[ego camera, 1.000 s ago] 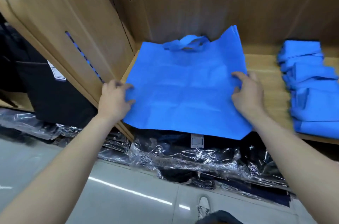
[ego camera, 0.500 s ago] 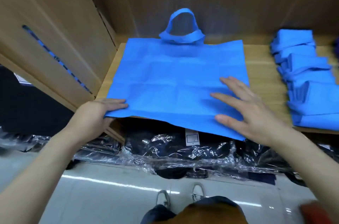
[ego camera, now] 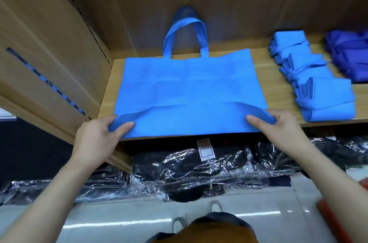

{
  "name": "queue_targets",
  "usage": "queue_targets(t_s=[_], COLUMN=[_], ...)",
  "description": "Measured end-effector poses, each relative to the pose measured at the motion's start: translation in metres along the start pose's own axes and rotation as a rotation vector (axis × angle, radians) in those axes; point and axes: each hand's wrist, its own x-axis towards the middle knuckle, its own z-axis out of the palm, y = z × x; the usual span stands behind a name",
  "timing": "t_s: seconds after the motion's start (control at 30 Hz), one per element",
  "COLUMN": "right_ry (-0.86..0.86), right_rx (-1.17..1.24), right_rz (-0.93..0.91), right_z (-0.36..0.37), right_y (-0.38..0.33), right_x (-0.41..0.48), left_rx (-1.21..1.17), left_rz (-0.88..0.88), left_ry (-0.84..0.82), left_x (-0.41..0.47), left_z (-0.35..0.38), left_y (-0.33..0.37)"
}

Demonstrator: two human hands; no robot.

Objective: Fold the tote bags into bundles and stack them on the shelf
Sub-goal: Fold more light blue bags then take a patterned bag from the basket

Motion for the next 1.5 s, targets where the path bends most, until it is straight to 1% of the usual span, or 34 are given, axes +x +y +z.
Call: queue_targets(t_s=[0.03,0.1,0.2,0.27,0.33,0.37,0.4,0.5,0.53,0.57,0.63,0.67,0.7,0.73,0.8,0.87,0.93,1.0,1.07,1.17,1.23,1.37,1.43,1.47,1.5], right_ry=[0.045,0.135,0.258,0.267,0.244,0.238,0.234,0.238,0.241,0.246,0.265,0.259,0.233,0.171,0.018,-0.111,-0.191,-0.235,-0.269,-0.289,-0.258,-0.140,-0.056,0.009,0.076], right_rx=[0.003,-0.060,-0.307,-0.381,-0.408,-0.415,-0.427,-0.511,-0.556,-0.610,-0.762,-0.838,-0.904,-0.947,-0.921,-0.887,-0.886,-0.755,-0.550,-0.329,-0.179,-0.003,0.013,-0.041,-0.138], right_rz=[-0.010,-0.048,-0.133,-0.154,-0.163,-0.172,-0.185,-0.232,-0.263,-0.294,-0.345,-0.374,-0.394,-0.395,-0.377,-0.371,-0.404,-0.395,-0.281,-0.082,0.004,0.039,0.070,0.081,0.095], right_z=[0.005,0.010,0.013,0.015,0.018,0.019,0.021,0.021,0.021,0.020,0.019,0.019,0.020,0.019,0.015,0.004,-0.010,-0.025,-0.035,-0.048,-0.054,-0.048,-0.036,-0.030,-0.025], right_y=[-0.001,0.002,0.007,0.009,0.008,0.009,0.010,0.014,0.016,0.018,0.015,0.015,0.015,0.014,0.016,0.022,0.027,0.025,0.017,0.009,0.003,-0.007,-0.007,-0.007,-0.002], right_x=[0.000,0.003,0.010,0.015,0.017,0.017,0.016,0.016,0.016,0.015,0.015,0.016,0.016,0.015,0.011,0.007,0.007,0.012,0.017,0.026,0.029,0.029,0.031,0.033,0.036], left_rx=[0.062,0.111,0.064,0.005,-0.032,-0.033,-0.008,0.227,0.286,0.297,0.238,0.227,0.252,0.289,0.308,0.264,0.201,0.137,0.016,-0.275,-0.480,-0.891,-0.986,-0.989,-0.933], left_rz=[0.032,0.048,-0.007,-0.050,-0.039,-0.003,0.076,0.406,0.483,0.516,0.481,0.470,0.479,0.491,0.514,0.487,0.454,0.409,0.287,0.055,-0.006,-0.183,-0.277,-0.312,-0.331], left_ry=[0.027,0.054,0.061,0.063,0.066,0.070,0.091,0.169,0.130,0.013,-0.229,-0.314,-0.358,-0.376,-0.354,-0.345,-0.384,-0.410,-0.440,-0.477,-0.468,-0.334,-0.253,-0.209,-0.150], left_x=[0.001,0.002,0.002,0.000,-0.001,0.000,0.000,0.001,0.002,0.003,0.005,0.006,0.007,0.008,0.010,0.012,0.013,0.013,0.013,0.011,0.007,-0.006,-0.006,-0.006,-0.004], left_z=[0.001,0.002,0.006,0.009,0.011,0.013,0.014,0.018,0.019,0.018,0.018,0.017,0.017,0.016,0.013,0.007,0.001,-0.008,-0.018,-0.031,-0.035,-0.026,-0.014,-0.008,-0.002], left_y=[0.003,0.008,0.012,0.015,0.014,0.012,0.010,0.007,0.005,0.004,-0.004,-0.009,-0.013,-0.015,-0.014,-0.009,-0.007,-0.005,-0.003,-0.001,0.000,-0.004,-0.001,0.001,0.004])
